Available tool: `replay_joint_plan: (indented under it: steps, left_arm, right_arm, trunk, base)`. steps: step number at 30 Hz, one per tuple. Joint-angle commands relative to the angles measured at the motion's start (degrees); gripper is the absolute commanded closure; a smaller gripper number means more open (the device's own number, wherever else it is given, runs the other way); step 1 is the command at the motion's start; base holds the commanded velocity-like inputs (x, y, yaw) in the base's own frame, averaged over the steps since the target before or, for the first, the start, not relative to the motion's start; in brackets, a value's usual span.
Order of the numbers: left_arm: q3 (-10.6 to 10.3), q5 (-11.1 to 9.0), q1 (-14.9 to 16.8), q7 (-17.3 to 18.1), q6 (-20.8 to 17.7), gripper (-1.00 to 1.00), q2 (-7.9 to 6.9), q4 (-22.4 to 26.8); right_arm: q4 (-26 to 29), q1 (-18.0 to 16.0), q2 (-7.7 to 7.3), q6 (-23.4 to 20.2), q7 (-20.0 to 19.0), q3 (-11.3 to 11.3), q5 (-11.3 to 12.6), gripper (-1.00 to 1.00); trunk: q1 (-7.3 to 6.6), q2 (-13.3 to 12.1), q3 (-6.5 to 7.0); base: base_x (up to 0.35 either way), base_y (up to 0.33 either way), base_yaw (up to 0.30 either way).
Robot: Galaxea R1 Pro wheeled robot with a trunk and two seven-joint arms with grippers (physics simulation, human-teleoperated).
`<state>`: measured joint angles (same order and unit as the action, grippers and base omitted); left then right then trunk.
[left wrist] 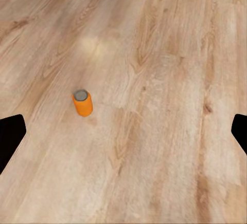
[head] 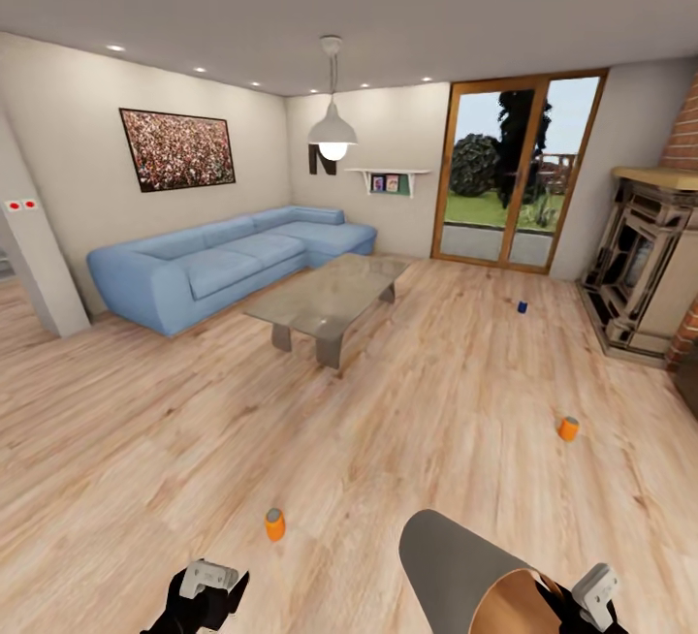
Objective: Put the three can of soda from the living room inside the tash can in the kitchen.
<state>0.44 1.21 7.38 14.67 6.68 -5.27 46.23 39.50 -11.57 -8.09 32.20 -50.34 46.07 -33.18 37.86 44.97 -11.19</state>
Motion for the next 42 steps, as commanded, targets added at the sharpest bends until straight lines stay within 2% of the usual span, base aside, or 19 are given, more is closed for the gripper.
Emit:
replay_joint_plan:
  steps: [1, 9, 36, 42]
  left_arm:
    - [0.0, 0.01, 0.0, 0.0, 0.0, -1.0, 0.0, 0.0]
    - [0.0, 0.02, 0.0, -0.06, 0.0, -1.0, 0.0, 0.0]
    - [0.0, 0.02, 0.0, -0.03, -0.21, -1.0, 0.0, 0.0]
    - [0.0, 0.02, 0.0, 0.0, -0.25, -1.0, 0.0, 0.0]
  right_arm:
    - [0.06, -0.03, 0.01, -0.21, -0.63, 0.07, 0.56, 1.0]
    - [0.05, -0.03, 0.0, -0.25, -0.63, 0.07, 0.58, 1.0]
    - [0.05, -0.03, -0.07, -0.3, 0.67, 0.07, 0.58, 1.0]
    - [0.05, -0.03, 0.22, -0.3, 0.74, 0.07, 0.58, 1.0]
  trunk:
    - [0.0, 0.0, 0.01]
    - [0.0, 0.0, 0.12]
    - [0.0, 0.0, 1.33]
    - [0.0, 0.0, 1.46]
  base:
    - [0.299, 0.193, -0.024]
    - [0.299, 0.193, -0.137]
    - [0.297, 0.195, -0.226]
    - [0.128, 0.093, -0.108]
